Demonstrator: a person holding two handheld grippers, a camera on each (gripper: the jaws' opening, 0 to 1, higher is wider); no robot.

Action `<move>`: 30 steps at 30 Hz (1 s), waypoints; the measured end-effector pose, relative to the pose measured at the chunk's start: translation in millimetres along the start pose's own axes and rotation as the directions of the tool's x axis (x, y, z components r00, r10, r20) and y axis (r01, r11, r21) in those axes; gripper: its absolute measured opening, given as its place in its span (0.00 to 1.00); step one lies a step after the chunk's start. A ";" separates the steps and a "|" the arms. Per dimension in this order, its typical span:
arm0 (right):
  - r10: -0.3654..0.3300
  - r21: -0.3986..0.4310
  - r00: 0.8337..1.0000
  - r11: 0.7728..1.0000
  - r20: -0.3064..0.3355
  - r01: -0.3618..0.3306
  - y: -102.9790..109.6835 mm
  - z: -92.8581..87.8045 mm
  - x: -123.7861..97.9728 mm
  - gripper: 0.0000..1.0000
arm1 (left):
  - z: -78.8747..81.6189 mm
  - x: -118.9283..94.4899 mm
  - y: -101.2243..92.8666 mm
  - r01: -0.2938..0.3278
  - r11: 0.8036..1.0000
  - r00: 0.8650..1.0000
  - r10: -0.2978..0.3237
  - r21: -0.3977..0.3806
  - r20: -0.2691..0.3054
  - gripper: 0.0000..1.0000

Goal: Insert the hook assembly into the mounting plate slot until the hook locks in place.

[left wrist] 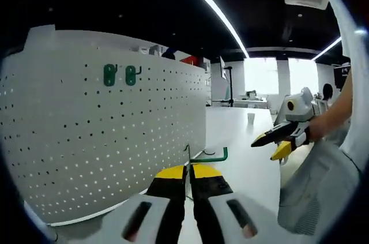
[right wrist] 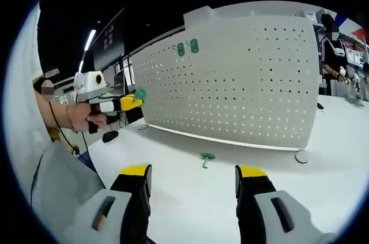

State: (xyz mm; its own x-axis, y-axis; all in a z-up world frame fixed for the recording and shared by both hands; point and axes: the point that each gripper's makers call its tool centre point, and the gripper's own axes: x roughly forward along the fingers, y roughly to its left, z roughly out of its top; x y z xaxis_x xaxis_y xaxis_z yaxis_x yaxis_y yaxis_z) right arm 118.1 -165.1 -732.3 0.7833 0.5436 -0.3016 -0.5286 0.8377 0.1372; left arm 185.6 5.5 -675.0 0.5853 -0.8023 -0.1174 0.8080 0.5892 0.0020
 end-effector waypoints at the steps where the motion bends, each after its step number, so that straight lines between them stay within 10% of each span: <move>1: 0.000 0.000 1.000 1.000 0.000 0.000 0.2 0.0 0.0 0.57 | 3.8 -1.6 -0.1 -0.004 1.000 1.000 0.004 -0.009 0.017 0.02; 30: 0.035 -0.011 0.998 0.999 0.045 -0.035 11.7 15.2 5.6 0.55 | 14.6 -9.1 -2.3 -0.031 0.999 0.998 0.031 -0.016 0.052 0.02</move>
State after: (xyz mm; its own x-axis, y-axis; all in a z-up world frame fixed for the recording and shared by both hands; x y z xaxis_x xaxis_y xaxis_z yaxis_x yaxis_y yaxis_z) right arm 121.3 -151.4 -718.1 0.7781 0.5747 -0.2534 -0.5591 0.8176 0.1373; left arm 179.4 10.0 -659.5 0.6132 -0.7872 -0.0655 0.7885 0.6150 -0.0099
